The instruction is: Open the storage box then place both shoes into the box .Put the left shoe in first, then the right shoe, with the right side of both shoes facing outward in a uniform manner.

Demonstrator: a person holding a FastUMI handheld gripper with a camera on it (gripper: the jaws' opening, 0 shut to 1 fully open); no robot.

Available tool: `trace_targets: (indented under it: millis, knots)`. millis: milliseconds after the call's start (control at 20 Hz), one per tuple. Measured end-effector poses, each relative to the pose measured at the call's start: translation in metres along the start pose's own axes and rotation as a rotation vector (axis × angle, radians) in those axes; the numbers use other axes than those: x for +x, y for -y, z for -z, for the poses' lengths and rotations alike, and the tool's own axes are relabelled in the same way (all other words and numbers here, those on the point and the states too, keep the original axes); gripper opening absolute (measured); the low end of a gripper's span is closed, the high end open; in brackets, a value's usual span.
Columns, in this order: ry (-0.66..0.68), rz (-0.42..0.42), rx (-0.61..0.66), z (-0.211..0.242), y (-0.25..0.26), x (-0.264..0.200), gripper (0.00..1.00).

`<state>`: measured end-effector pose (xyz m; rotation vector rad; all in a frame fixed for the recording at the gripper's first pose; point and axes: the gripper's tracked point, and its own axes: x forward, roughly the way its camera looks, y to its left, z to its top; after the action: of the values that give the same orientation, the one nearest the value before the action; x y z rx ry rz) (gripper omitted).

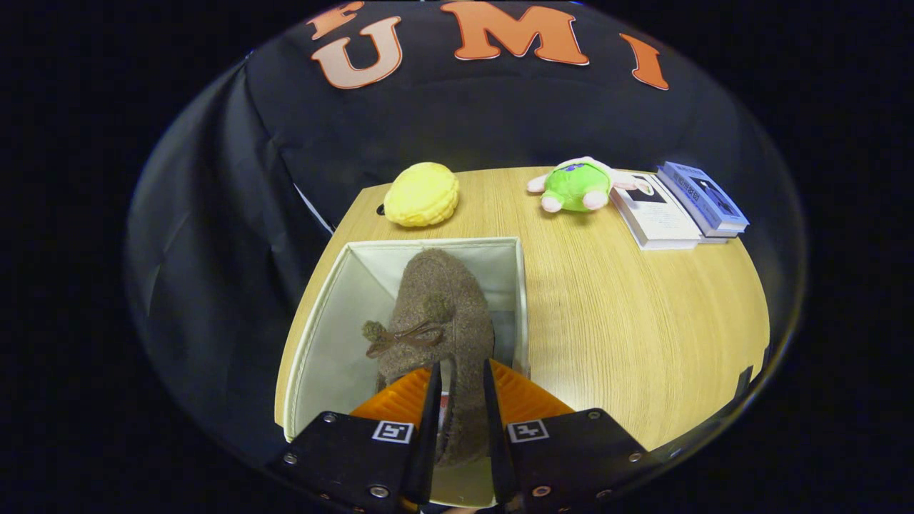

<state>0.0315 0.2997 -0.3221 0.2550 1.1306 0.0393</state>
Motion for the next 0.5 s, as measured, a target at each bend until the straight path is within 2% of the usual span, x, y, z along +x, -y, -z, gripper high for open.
trace_targets:
  millis: [100, 300, 350, 500]
  knots:
    - [0.029, -0.027, 0.013, -0.007, 0.001, -0.013, 0.35]
    - [0.133, -0.076, -0.004, -0.030, 0.011, -0.041, 0.43]
    - [0.166, -0.075, -0.016, -0.035, 0.018, -0.049, 0.50]
    - [0.267, -0.101, -0.030, -0.051, 0.032, -0.077, 0.60]
